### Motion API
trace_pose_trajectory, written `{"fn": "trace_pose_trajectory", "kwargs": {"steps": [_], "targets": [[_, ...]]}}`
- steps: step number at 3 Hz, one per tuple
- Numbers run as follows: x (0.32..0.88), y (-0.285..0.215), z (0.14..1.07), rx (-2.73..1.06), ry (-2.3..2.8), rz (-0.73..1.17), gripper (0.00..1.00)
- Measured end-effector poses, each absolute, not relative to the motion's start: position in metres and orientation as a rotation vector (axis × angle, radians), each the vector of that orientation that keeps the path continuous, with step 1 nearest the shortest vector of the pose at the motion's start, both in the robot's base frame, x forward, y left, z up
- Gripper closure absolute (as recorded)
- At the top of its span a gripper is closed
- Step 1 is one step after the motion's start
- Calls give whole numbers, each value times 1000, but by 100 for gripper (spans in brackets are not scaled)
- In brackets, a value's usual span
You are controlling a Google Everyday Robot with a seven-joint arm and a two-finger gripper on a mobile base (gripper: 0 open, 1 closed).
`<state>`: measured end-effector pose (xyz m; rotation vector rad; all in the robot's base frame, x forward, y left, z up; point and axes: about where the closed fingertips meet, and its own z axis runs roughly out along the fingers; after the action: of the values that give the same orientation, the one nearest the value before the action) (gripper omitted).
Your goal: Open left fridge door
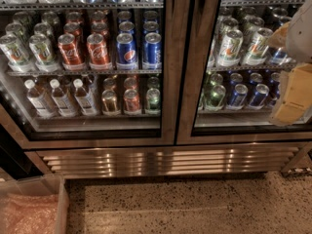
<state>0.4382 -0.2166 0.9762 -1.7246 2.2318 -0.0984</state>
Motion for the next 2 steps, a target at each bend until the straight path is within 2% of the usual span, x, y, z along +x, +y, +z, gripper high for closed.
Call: {"fn": "trace_pose_trajectory", "kwargs": {"steps": [1, 2], "targets": [[438, -217, 976, -1725, 2232, -98, 0], [453, -195, 985, -1712, 2166, -62, 0]]}}
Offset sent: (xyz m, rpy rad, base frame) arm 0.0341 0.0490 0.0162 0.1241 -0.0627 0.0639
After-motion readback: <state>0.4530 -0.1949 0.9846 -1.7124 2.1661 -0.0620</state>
